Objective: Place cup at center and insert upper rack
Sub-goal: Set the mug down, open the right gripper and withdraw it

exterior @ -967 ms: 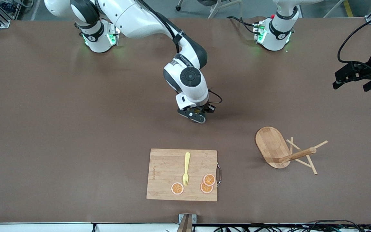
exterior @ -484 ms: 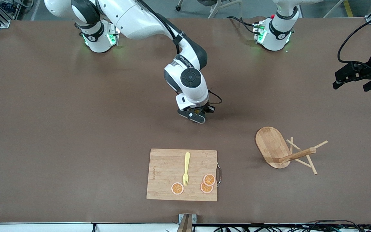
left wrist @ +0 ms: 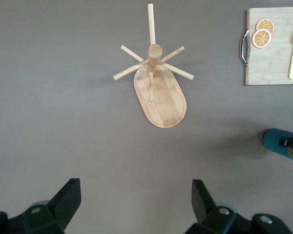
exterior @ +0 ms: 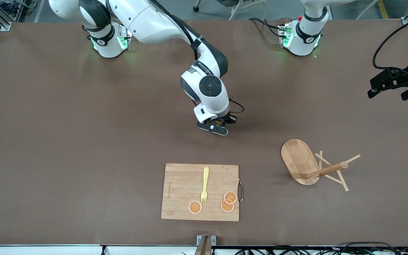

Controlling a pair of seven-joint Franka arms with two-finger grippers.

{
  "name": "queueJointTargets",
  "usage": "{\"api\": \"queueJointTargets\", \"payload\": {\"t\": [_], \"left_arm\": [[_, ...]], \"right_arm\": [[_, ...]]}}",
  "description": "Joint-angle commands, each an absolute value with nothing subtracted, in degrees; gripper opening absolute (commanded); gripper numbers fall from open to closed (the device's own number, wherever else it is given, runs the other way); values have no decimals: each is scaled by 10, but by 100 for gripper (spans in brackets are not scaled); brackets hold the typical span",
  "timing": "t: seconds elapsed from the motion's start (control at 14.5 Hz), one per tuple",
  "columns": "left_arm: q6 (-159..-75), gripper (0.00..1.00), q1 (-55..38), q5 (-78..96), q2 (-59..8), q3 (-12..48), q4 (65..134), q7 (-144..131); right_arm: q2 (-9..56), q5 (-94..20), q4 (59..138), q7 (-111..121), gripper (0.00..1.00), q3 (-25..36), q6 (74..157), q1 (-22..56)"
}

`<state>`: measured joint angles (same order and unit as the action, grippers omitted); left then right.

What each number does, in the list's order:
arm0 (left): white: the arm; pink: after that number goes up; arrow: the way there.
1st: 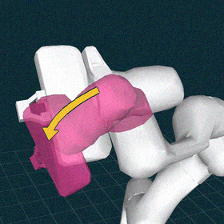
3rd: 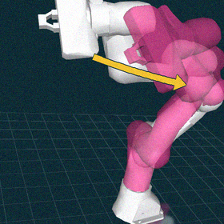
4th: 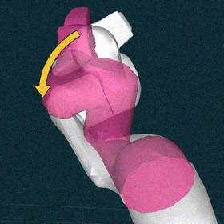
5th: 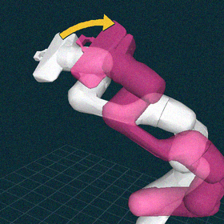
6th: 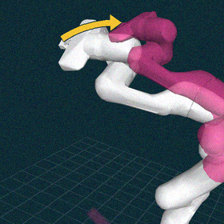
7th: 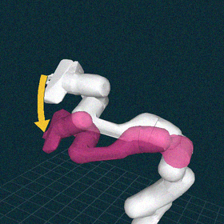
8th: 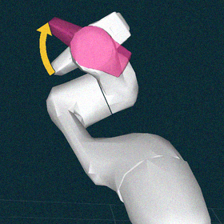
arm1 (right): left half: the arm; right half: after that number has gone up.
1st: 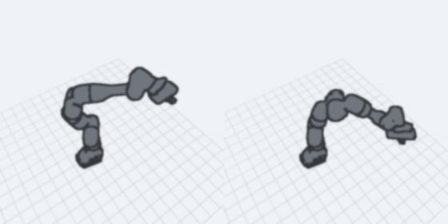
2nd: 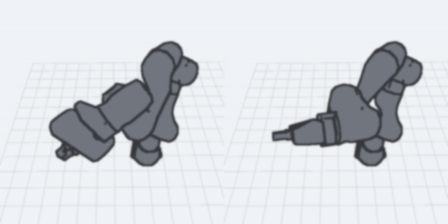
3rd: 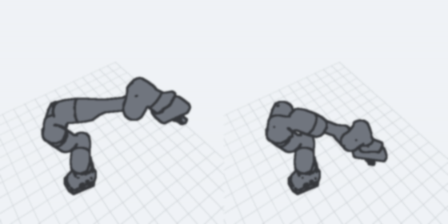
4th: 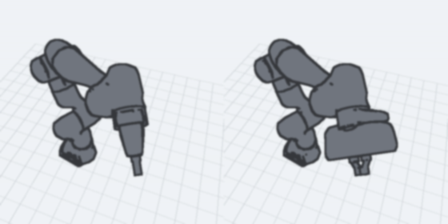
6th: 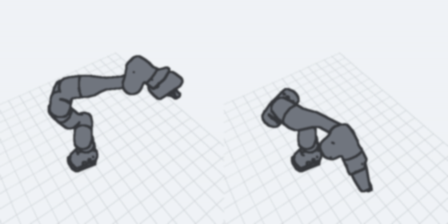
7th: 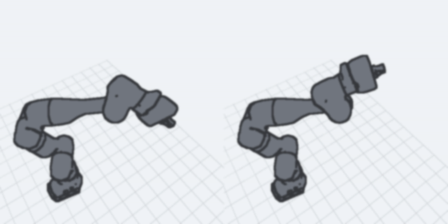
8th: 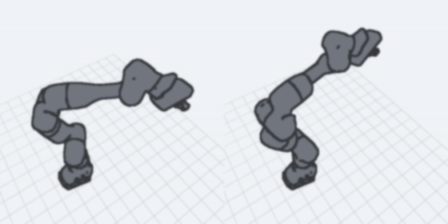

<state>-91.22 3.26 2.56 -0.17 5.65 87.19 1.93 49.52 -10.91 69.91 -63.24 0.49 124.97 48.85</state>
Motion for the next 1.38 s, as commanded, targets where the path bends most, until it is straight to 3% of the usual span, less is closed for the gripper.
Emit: {"api": "queueJointTargets", "payload": {"t": [0.0,0.21,0.76,0.97,1.31], "left_arm": [[-902,100,34,27,1,58,865,22],[-902,100,34,28,0,57,865,20],[-901,100,30,40,-1,69,868,-31],[-901,100,28,62,0,90,870,-75],[-906,100,28,62,-1,176,885,-174]], "right_arm": [[499,-103,691,-621,34,7,1243,492],[497,-102,689,-626,100,7,1245,497],[468,-105,685,-628,100,12,1215,489],[410,-101,679,-618,100,20,1120,452],[295,-56,679,-548,100,20,1039,352]]}}
